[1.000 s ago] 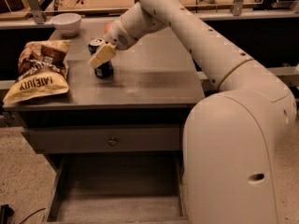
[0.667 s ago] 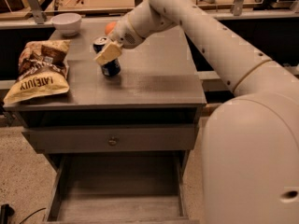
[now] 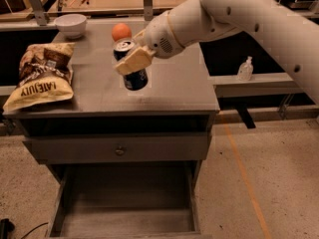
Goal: Place pepsi can into middle drawer
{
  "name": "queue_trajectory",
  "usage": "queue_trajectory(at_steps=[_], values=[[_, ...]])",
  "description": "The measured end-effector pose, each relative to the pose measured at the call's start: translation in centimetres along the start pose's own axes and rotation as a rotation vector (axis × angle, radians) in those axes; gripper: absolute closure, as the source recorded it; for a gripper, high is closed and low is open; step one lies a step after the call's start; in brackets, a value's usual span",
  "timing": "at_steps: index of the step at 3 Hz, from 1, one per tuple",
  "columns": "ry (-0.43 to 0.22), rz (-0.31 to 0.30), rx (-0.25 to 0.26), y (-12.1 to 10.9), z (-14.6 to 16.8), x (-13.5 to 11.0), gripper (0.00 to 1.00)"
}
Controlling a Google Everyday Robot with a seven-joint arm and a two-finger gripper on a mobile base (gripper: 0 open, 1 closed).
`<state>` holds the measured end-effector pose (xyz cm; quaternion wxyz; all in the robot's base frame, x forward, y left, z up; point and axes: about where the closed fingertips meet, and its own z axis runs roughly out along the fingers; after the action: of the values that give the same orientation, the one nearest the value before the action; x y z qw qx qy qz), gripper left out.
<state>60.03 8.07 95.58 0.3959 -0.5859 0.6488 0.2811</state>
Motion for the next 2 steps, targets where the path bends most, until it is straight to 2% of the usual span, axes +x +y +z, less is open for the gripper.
queue_trajectory(at_steps=[1, 2], values=[[0.021, 0.022, -0.002, 1.36, -0.76, 1.38, 1.0], [0.018, 0.019, -0.003, 1.32, -0.65, 1.16, 1.0]])
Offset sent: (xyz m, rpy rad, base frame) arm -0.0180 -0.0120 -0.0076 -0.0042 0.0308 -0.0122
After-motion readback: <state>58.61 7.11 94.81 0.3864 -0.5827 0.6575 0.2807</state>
